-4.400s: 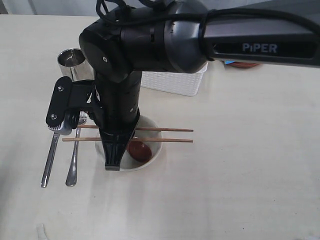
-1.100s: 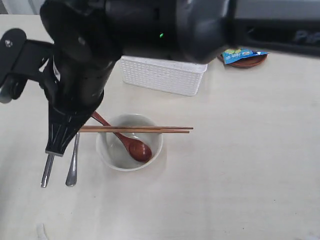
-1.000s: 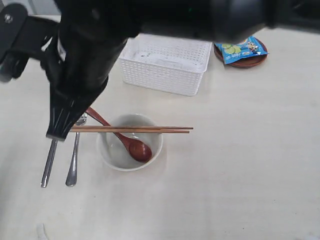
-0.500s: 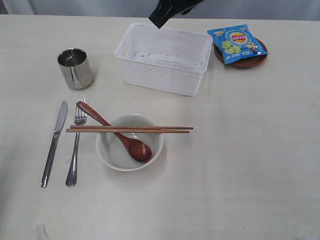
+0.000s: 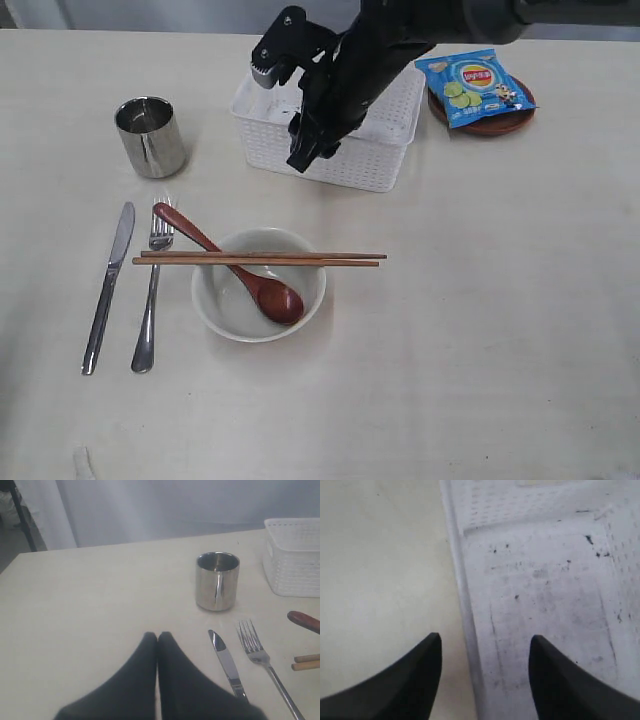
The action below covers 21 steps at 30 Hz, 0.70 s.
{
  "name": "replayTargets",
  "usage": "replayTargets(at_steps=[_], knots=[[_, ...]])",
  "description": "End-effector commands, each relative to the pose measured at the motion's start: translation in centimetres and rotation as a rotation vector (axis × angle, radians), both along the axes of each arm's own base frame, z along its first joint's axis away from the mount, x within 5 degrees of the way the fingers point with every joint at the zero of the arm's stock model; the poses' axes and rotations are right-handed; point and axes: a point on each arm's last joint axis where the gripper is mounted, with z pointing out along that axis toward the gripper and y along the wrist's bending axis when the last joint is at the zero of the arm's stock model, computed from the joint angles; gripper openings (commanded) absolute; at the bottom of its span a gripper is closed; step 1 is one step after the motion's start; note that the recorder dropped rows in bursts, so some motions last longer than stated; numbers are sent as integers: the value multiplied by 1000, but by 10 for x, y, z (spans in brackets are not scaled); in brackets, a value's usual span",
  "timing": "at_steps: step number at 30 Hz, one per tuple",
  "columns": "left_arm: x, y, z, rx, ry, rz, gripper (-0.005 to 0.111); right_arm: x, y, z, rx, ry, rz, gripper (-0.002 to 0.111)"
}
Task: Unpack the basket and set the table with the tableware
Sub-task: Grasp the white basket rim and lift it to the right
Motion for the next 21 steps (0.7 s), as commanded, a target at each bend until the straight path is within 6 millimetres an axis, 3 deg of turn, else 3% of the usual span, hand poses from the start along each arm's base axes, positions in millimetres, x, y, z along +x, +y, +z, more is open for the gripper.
replayTargets(at_steps=[1, 4, 5, 9, 16, 18, 21], knots=[[0, 0, -1, -4, 0, -5, 0, 7, -2, -7, -6, -38, -1, 38], [0, 0, -1, -4, 0, -5, 0, 8, -1, -4, -14, -72, 40, 6], [0, 0, -1, -4, 0, -5, 0, 9, -1, -1, -17, -87, 57, 0], [0, 0, -1, -4, 0, -5, 0, 12, 2, 28, 23, -149, 58, 0], [0, 0, -1, -4, 0, -5, 0, 8, -7, 118, 147, -310, 3, -1], [0, 0, -1, -4, 0, -5, 0, 15, -25, 141, 178, -360, -72, -1], [0, 0, -1, -4, 0, -5, 0, 35, -70, 154, 171, -396, -246, -1]])
